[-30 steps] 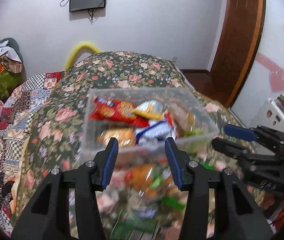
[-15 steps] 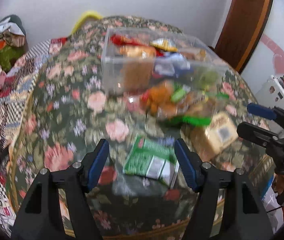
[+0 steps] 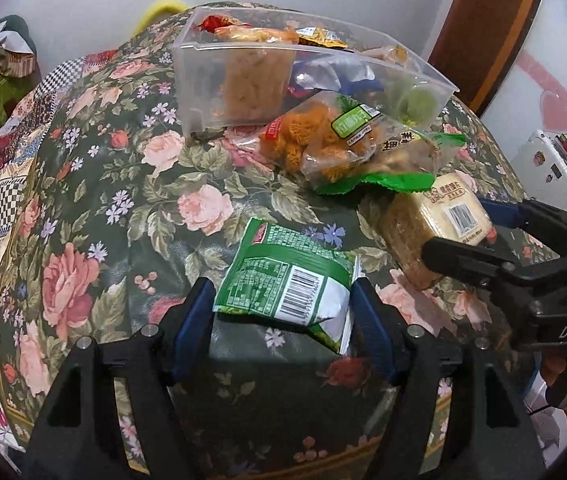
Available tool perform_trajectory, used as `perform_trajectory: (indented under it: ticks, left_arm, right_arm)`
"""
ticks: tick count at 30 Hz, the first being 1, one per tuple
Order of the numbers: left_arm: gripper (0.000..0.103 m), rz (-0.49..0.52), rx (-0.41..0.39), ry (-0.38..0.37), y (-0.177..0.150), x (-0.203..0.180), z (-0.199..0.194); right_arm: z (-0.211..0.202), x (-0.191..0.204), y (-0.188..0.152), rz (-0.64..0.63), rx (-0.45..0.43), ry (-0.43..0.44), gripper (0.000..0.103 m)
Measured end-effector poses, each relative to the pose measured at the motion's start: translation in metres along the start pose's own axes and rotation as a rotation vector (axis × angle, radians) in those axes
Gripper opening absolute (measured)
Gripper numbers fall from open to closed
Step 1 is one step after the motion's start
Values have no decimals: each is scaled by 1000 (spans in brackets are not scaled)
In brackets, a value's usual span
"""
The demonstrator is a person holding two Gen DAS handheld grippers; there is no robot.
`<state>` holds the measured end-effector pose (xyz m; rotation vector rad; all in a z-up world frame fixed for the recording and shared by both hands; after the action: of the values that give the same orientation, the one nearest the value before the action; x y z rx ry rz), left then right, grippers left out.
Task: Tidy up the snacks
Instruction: 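Grasp a green snack bag with the left tool while the right grasps a square cake pack, then lower both packs into the clear box and open both tools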
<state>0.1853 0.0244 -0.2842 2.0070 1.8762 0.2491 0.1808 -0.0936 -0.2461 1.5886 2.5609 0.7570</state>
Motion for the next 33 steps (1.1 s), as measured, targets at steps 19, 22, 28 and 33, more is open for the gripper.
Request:
perform_trajectory:
  ticks: [19, 22, 28, 33]
  left_arm:
    - [44, -31, -56, -34, 6, 3, -11]
    - [43, -47, -82, -34, 8, 8, -22]
    - [43, -74, -124, -32, 20, 16, -43]
    - [43, -76, -170, -9, 38, 18, -59]
  right_arm:
    - [-17, -11, -4, 1, -28, 11, 77]
    - [-26, -12, -2, -7, -49, -5, 77]
    - [-50, -14, 10, -9, -108, -27, 77]
    - [-74, -14, 28, -17, -181, -38, 77]
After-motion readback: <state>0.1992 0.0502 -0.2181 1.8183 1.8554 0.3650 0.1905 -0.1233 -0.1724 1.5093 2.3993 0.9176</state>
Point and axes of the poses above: each gripper's, at about its wrist camera, not at the fingertips, and z roughly the way its jaws point, x to its left, y to its top, the point moved 7 cm from there along z, roughly the way its jaws point, and after that the axes turned 9 degrees about x, right-handed, at the moved point
